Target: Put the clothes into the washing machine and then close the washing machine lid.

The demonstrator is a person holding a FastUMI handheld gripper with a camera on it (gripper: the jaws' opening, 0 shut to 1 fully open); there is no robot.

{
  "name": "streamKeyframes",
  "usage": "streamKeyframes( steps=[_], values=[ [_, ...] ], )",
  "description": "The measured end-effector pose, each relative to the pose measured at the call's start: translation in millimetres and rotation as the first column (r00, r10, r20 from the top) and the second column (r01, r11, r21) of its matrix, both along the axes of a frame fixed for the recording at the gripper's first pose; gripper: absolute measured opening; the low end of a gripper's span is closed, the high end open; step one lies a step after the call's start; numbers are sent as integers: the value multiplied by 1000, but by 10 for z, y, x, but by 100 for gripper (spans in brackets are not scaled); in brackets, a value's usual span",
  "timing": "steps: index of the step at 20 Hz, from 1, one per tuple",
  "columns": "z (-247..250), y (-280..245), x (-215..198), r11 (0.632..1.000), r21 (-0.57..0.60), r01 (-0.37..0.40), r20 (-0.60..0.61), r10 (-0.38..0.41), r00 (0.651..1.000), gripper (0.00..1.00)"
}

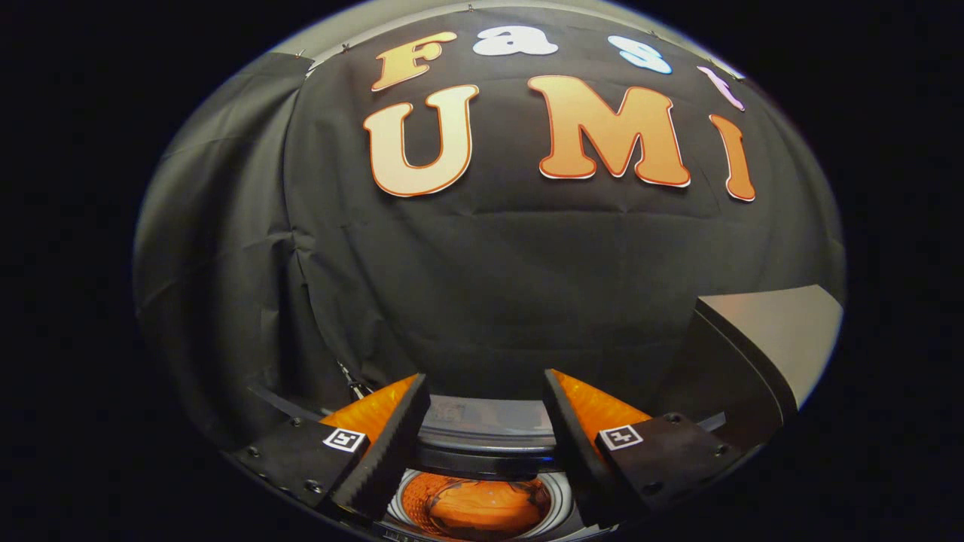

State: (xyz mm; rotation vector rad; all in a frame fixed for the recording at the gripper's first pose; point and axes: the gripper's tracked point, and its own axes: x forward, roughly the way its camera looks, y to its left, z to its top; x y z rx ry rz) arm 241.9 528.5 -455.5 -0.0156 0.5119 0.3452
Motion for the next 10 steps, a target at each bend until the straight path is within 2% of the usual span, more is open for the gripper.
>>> streamKeyframes(
  steps=[4, 7, 10],
  values=[
    [-373, -119, -383, 999, -21, 25, -95, -27, 995, 96],
    [-910, -243, -674, 998, -28, 64, -242, -69, 968, 97],
    [-1138, -252, -820, 995, -39, 87, -287, -95, 953, 98]
  ],
)
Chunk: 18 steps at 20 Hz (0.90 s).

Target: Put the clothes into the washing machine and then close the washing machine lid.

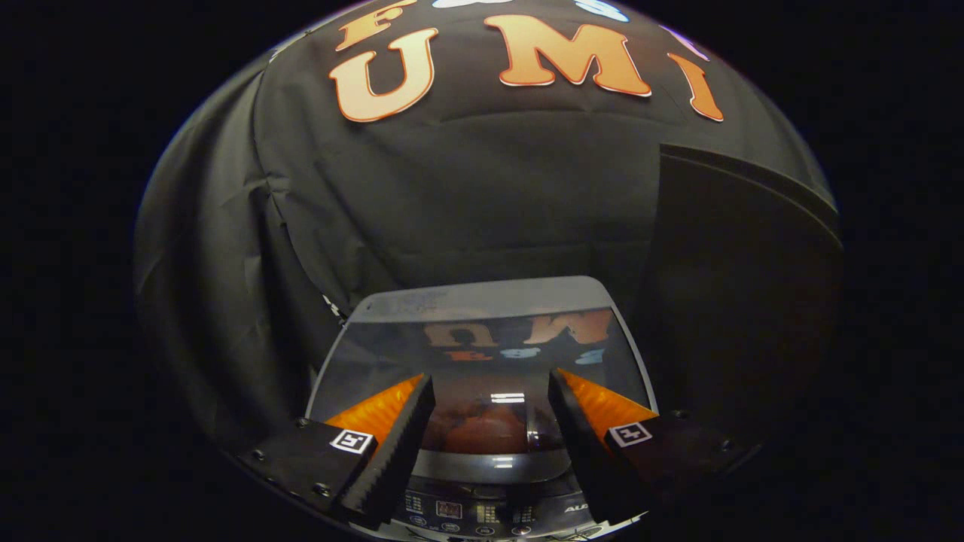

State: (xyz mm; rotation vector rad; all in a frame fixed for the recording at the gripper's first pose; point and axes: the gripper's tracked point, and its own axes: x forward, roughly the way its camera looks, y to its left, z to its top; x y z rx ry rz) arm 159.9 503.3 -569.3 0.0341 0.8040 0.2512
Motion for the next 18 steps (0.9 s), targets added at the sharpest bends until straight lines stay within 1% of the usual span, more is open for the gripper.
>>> streamKeyframes(
  steps=[2, 4, 8, 13, 16, 18],
  values=[
    [-9, 30, 2, 1000, 1, -10, 7, 10, 1000, 98],
    [123, 52, 40, 1000, 3, -26, 40, 26, 999, 98],
    [749, 151, 156, 998, 20, -58, 173, 53, 984, 99],
    [1641, 230, 310, 993, 45, -105, 341, 84, 936, 98],
    [2170, 198, 275, 987, 97, -131, 396, 83, 914, 98],
    [2476, 62, 255, 983, 127, -136, 420, 71, 905, 98]
  ],
)
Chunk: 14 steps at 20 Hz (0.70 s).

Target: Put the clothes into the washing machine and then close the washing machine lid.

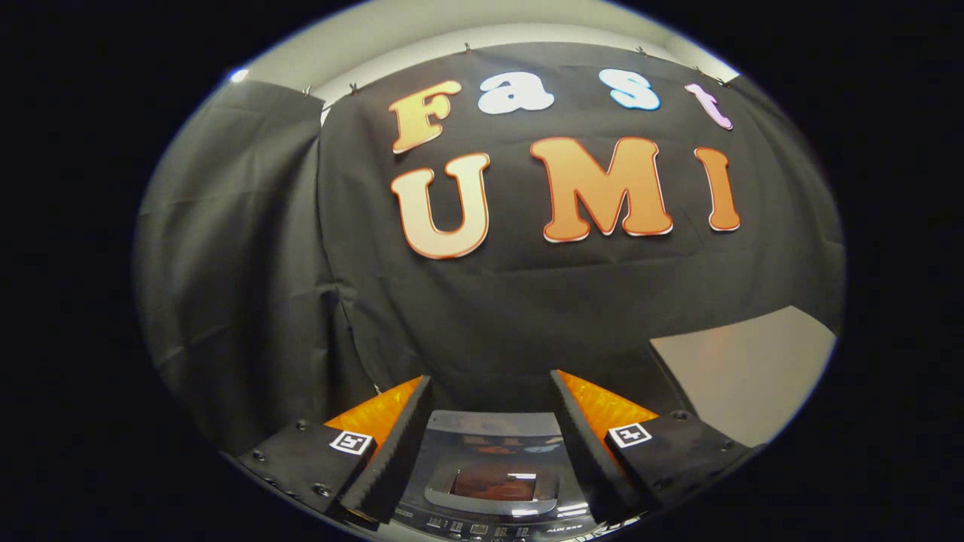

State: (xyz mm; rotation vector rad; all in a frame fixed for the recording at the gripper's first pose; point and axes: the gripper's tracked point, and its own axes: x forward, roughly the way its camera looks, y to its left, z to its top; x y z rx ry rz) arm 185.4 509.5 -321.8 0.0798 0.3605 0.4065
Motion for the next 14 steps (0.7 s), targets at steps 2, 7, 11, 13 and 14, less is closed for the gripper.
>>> streamKeyframes(
  steps=[2, 7, 11, 13, 14],
  values=[
    [299, -236, -5, 1000, 19, 14, 30, -14, 999, 98],
    [1241, -1051, -205, 999, 34, 38, 120, -42, 992, 98],
    [1729, -1737, -309, 998, 12, 66, 175, -67, 982, 98],
    [1891, -2032, -355, 997, 28, 68, 190, -73, 979, 98],
    [1968, -2144, -422, 997, 44, 55, 198, -63, 978, 98]
  ],
)
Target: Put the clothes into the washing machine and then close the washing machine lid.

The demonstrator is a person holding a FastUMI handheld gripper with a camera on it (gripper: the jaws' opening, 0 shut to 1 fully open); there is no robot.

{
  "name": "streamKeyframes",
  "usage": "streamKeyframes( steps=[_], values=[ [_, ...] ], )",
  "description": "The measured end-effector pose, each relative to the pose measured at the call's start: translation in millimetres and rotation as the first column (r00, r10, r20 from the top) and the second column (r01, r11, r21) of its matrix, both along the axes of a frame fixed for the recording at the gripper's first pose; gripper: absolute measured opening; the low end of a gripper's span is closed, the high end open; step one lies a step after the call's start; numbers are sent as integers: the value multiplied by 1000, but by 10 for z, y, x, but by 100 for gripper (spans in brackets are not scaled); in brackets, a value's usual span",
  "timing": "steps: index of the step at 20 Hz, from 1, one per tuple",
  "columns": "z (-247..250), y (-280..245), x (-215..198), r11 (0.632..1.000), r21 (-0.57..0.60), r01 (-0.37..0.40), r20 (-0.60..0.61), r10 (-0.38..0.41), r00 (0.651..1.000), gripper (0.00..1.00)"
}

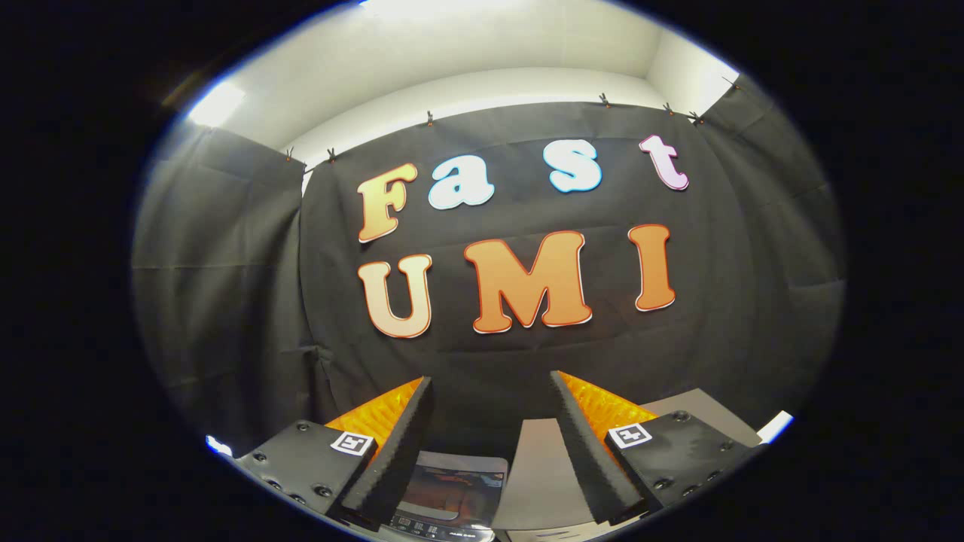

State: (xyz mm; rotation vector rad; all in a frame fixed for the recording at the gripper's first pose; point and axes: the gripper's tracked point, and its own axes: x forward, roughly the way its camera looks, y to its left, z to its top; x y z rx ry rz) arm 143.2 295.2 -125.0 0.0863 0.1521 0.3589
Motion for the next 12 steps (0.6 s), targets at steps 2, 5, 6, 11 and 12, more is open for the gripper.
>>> streamKeyframes(
  steps=[2, 5, 6, 11, 12],
  values=[
    [129, -312, -74, 1000, 24, 6, 16, -6, 1000, 98],
    [271, -908, -183, 999, 4, 51, 48, -52, 997, 98],
    [320, -1088, -232, 998, -15, 62, 61, -61, 996, 98],
    [581, -1769, -603, 991, -86, 98, 121, -87, 989, 98],
    [589, -1916, -691, 991, -84, 108, 124, -97, 988, 98]
  ],
)
